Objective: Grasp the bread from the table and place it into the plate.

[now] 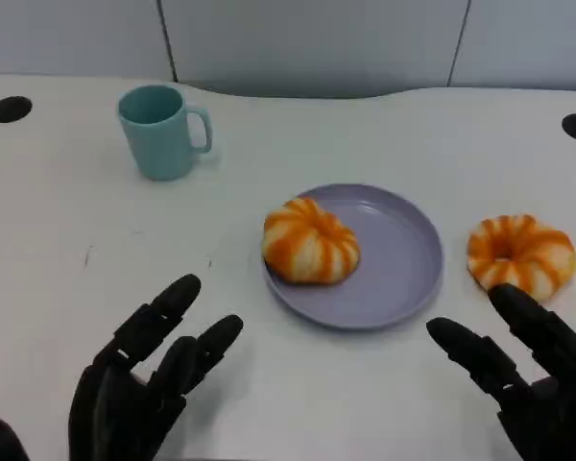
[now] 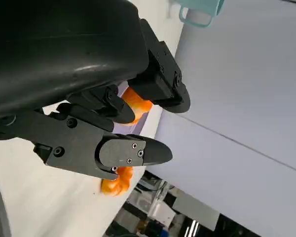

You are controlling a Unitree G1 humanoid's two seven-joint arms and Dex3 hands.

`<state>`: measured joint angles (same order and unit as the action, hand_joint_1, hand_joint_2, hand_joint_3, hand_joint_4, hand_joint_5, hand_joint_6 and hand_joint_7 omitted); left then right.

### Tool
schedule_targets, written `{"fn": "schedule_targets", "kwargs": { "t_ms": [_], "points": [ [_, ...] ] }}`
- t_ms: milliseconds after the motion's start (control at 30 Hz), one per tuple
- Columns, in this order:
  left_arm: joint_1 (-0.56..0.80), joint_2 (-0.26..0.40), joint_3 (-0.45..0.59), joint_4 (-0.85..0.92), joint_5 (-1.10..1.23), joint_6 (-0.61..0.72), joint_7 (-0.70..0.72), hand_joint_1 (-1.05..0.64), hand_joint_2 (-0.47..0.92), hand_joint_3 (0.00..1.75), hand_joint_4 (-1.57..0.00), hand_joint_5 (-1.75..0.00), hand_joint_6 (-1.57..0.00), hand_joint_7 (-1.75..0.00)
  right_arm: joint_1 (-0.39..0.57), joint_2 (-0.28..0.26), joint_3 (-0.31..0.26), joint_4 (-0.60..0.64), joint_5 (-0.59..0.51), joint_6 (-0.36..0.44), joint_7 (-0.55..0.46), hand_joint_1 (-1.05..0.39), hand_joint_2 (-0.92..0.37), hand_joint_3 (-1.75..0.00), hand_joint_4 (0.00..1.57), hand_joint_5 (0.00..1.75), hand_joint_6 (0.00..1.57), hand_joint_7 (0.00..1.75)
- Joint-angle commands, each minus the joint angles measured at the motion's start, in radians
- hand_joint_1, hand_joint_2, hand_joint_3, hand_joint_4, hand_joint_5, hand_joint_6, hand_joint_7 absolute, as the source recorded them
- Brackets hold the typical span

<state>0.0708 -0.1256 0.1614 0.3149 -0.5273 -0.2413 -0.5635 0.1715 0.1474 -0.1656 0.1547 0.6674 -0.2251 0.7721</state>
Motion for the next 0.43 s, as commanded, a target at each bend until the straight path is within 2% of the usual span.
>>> {"fn": "schedule_targets", "kwargs": {
  "t_ms": [33, 433],
  "points": [
    [-0.014, 0.012, 0.021, 0.011, -0.007, 0.004, -0.003, -0.38, 0.92, 0.36, -0.79, -0.05, -0.69, -0.02, 0.008, 0.008, -0.001, -0.018, -0.007, -0.015, -0.018, -0.59, -0.92, -0.08, 0.66, 0.31, 0.74, 0.0],
    [-0.053, 0.036, 0.057, 0.024, -0.016, 0.035, -0.007, -0.37, 0.92, 0.36, -0.79, -0.05, -0.71, -0.02, -0.008, 0.044, 0.015, -0.004, -0.034, -0.04, -0.042, -0.59, -0.92, -0.07, 0.66, 0.31, 0.74, 0.0]
  ]
}}
